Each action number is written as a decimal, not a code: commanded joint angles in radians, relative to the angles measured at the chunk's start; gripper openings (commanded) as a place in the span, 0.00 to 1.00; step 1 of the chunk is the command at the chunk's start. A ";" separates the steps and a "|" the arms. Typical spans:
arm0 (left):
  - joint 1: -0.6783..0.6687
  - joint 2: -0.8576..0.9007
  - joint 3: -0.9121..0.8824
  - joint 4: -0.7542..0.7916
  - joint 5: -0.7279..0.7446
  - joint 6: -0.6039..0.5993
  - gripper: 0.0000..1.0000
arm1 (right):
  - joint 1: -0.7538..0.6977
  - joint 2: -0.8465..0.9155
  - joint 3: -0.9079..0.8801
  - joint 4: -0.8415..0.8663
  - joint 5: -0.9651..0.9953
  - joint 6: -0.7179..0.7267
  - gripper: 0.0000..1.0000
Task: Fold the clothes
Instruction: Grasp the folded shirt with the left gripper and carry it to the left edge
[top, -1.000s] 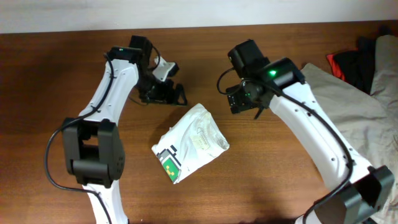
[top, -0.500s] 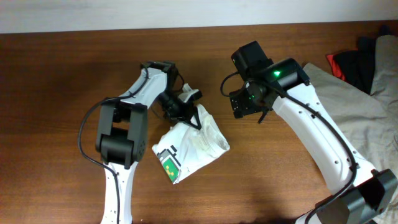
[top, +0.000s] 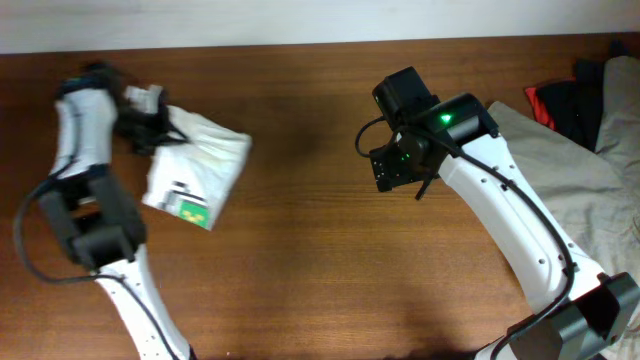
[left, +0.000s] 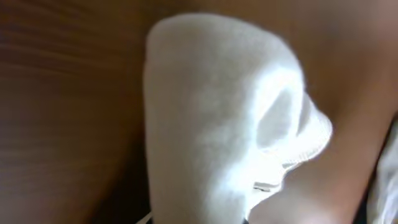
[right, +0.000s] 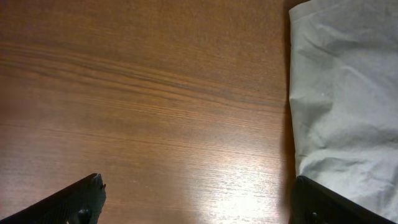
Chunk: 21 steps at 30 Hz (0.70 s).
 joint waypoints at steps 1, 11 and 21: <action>0.183 -0.001 0.106 0.052 -0.003 -0.102 0.01 | -0.007 -0.032 0.020 0.000 0.013 0.011 0.99; 0.414 -0.002 0.137 0.116 -0.110 -0.132 0.99 | -0.007 -0.032 0.020 -0.005 0.009 0.019 0.98; 0.298 -0.093 0.378 -0.049 0.053 -0.050 0.99 | -0.007 -0.032 0.020 0.013 0.000 0.026 0.99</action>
